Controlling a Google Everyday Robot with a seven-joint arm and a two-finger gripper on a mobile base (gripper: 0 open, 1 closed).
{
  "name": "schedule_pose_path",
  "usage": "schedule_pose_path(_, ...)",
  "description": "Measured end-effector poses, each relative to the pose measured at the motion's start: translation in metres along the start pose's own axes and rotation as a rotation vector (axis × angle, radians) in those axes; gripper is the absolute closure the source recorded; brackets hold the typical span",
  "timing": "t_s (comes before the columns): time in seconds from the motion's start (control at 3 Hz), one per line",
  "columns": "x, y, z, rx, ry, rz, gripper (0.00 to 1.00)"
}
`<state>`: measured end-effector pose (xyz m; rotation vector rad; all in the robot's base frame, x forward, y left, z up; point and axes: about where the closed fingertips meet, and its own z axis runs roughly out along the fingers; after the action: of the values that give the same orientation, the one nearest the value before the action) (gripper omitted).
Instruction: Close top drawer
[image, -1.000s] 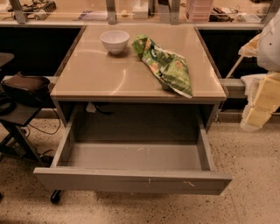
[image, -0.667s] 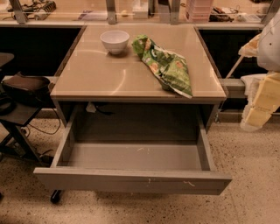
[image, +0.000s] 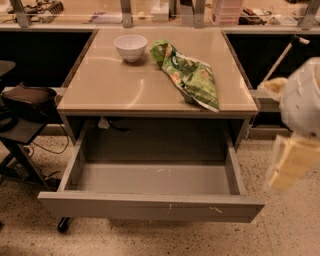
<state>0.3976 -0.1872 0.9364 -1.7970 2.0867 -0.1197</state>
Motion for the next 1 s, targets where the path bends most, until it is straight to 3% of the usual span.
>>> schedule_pose_path(0.33,0.003,0.048,0.024,0.032,-0.104,-0.011,0.00)
schedule_pose_path(0.67,0.008,0.090,0.090,0.002,-0.236,0.062,0.00)
schedule_pose_path(1.0,0.009,0.140,0.179,-0.080,-0.377,0.186,0.00)
